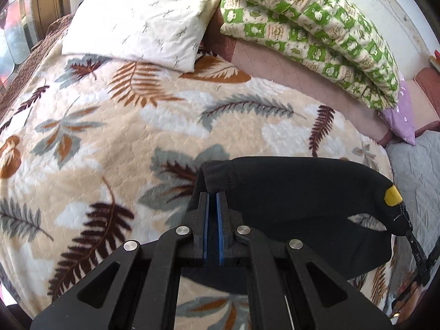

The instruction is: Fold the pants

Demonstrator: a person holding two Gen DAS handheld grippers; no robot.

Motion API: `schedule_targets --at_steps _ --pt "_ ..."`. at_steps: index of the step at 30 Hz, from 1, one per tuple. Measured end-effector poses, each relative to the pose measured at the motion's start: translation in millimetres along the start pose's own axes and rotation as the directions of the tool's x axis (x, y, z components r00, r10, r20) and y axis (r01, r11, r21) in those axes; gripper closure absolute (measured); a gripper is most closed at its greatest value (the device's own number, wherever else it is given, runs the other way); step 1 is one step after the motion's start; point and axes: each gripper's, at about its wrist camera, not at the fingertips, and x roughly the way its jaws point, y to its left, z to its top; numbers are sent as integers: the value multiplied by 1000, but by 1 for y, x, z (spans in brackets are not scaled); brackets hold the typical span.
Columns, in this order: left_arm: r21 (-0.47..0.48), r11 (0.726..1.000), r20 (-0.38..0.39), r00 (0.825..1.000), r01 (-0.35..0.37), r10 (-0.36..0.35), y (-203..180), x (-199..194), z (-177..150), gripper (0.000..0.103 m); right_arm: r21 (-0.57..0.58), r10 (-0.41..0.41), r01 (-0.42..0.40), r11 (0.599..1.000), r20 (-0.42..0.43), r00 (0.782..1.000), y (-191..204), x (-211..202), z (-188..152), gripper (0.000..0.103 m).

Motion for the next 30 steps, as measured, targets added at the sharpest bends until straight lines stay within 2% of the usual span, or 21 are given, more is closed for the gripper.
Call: schedule_targets --at_steps 5,9,11,13,16,17,19,20,22,23,25,29,30 --pt "-48 999 -30 999 -26 25 25 0 -30 103 38 -18 19 999 -43 999 -16 -11 -41 94" --pt "-80 996 -109 993 -43 34 47 10 -52 103 143 -34 41 989 -54 998 -42 -21 -68 94" --pt "-86 996 -142 990 -40 27 54 12 -57 103 184 -65 78 980 -79 995 -52 -21 -79 94" --pt "-78 996 -138 990 -47 36 55 8 -50 103 260 -31 56 964 -101 994 -61 -21 -87 92" --pt "-82 996 -127 992 -32 21 52 -1 -31 103 369 82 -35 929 -113 990 -58 -20 -87 88" --pt "-87 996 -130 991 -26 15 50 -3 -22 103 409 153 -89 908 -127 980 -53 -16 -84 88" --pt "-91 996 -133 991 -3 -10 44 -3 -4 100 467 214 -124 876 -143 966 -45 -9 -80 77" --pt "-86 996 -149 989 4 -17 40 -1 6 99 496 225 -120 860 -157 962 -41 -5 -79 64" --pt "-87 996 -169 985 4 -19 32 5 22 99 567 257 -130 813 -150 955 -36 4 -75 57" --pt "-87 996 -181 983 6 -22 29 9 29 99 587 267 -130 799 -153 951 -34 9 -72 58" --pt "-85 996 -212 977 6 -24 24 18 40 99 574 174 -28 818 -200 964 -27 18 -65 56" --pt "-68 997 -234 972 -36 19 20 37 55 99 541 146 13 841 -250 957 -15 34 -60 56" --pt "-67 997 -243 970 -41 24 21 42 57 99 544 163 2 839 -256 953 -12 38 -61 56"
